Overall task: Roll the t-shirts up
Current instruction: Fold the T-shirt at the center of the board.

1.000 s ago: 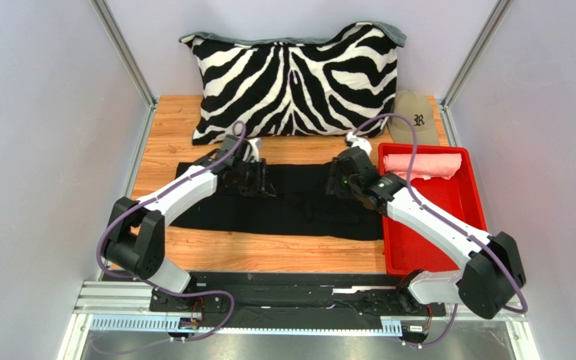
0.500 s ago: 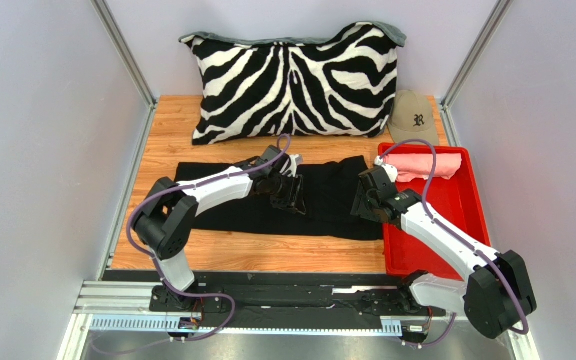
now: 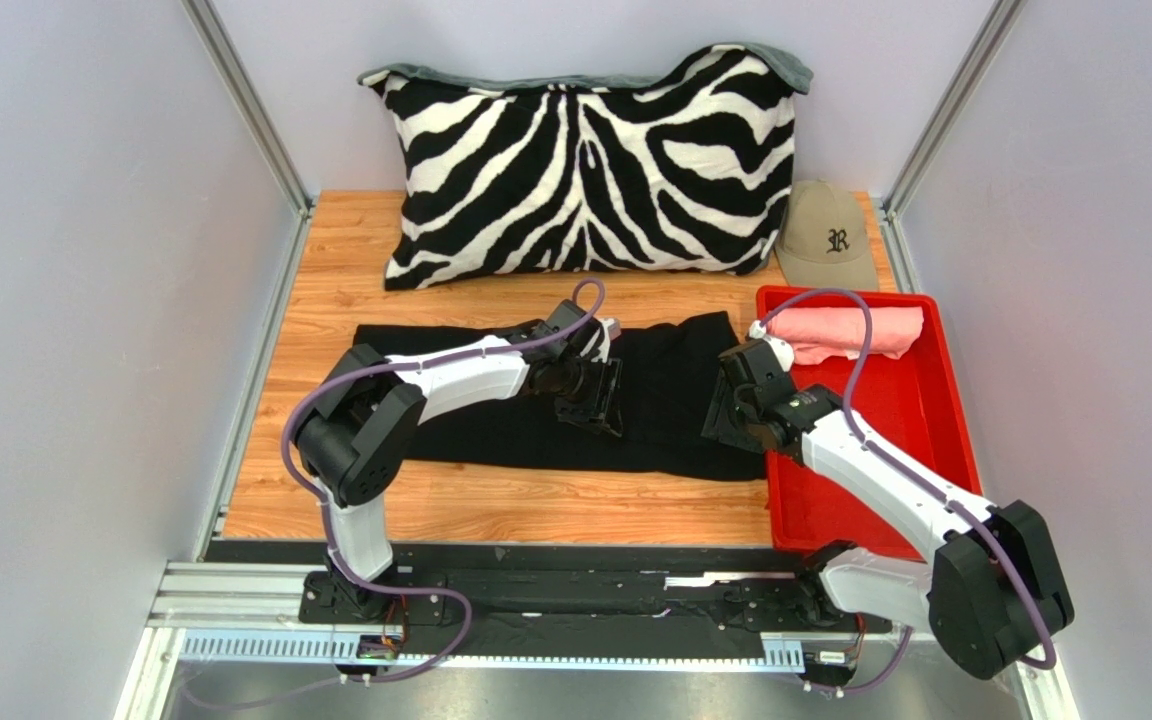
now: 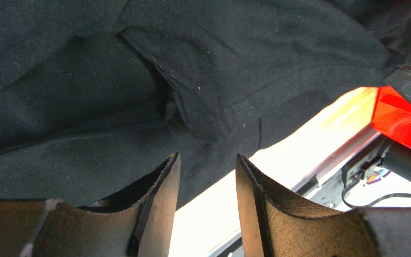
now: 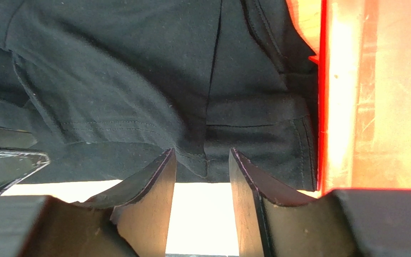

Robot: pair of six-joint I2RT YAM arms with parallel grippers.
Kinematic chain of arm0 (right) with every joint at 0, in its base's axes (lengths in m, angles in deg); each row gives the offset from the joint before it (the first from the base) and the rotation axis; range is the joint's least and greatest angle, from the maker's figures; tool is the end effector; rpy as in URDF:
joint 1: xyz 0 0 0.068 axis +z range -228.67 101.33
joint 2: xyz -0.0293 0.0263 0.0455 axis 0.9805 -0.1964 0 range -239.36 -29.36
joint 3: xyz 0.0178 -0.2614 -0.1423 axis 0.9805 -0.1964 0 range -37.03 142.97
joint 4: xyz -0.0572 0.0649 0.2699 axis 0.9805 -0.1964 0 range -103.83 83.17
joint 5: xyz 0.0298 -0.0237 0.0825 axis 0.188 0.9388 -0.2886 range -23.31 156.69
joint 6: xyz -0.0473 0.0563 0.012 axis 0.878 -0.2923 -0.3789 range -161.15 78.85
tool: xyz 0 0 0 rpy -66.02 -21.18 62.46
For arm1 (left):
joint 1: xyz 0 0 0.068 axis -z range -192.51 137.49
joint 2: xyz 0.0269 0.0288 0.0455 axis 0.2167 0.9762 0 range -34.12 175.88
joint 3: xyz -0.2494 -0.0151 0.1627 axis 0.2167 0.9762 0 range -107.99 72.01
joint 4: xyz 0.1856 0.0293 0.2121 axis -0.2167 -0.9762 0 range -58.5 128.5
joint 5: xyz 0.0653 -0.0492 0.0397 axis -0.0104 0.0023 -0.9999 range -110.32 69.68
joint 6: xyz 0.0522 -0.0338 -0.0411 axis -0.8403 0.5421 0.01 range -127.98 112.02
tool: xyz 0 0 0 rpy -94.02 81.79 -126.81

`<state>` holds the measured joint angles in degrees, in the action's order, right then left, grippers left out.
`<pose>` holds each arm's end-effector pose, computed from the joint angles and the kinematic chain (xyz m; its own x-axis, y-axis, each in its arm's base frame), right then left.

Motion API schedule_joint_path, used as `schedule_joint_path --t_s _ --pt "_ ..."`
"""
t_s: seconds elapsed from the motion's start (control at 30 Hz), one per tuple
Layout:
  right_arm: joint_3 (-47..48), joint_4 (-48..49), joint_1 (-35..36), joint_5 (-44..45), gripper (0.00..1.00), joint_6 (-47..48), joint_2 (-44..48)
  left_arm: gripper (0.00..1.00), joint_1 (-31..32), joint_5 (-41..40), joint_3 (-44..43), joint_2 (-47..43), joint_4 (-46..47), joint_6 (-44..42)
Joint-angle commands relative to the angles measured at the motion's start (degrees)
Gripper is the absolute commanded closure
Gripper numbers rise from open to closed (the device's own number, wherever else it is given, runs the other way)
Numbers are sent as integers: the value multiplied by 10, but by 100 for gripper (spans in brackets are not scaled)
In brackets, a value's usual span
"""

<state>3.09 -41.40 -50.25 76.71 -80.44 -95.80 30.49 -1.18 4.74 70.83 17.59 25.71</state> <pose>0.2136 0.1033 0.1958 -0.8443 0.2521 -0.4729 0.1815 0.9648 0.1904 0.2883 -0.2967 0.1637 -0.9460 0.1658 -0.2785 0.2939 0.8008 -0.5218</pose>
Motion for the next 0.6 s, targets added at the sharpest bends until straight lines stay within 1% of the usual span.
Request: schedule_joint_path --t_s 0.0,0.4,0.5,0.53,0.57 --pt "-7 36 -1 -9 55 -9 -4 49 8 -16 -28 16 12 11" --pt "-9 49 -1 -8 64 -4 -21 53 14 -23 -63 48 12 27" --pt "-10 53 -1 -7 68 -3 -27 58 14 -23 -69 51 6 28" --pt "-10 54 -1 -7 69 -3 -29 63 14 -21 -71 53 4 27" --pt "-10 54 -1 -7 70 -2 -32 65 14 -20 -72 53 3 27"
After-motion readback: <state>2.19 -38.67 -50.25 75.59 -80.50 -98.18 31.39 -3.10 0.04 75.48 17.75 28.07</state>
